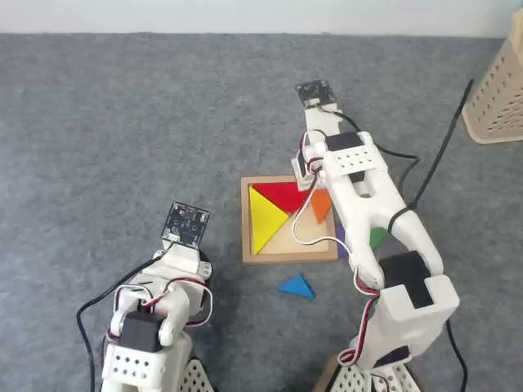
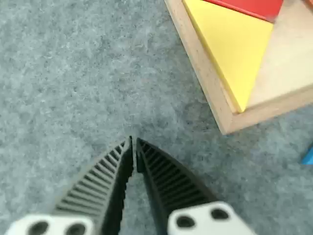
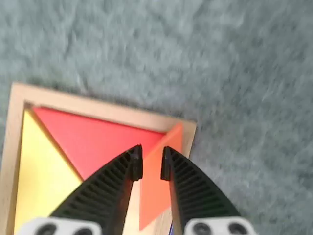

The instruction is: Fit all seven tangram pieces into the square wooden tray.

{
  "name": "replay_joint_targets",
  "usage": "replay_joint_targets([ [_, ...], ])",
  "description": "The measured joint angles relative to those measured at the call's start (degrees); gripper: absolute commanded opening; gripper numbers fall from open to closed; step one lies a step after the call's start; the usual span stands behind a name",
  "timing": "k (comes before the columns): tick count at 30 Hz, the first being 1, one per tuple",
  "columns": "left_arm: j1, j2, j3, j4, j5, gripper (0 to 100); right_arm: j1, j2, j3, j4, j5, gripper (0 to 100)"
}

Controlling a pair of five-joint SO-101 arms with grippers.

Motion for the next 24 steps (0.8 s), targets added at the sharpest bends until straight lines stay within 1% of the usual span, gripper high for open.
replay_joint_targets([
  [9, 0.00, 0.00, 0.00, 0.00, 0.00, 1, 0.18, 3.78, 0.00, -5.54, 0.00, 5.8],
  [24, 0.00, 0.00, 0.00, 0.00, 0.00, 1, 0.09, 4.04, 1.93, -5.63, 0.00, 5.8],
])
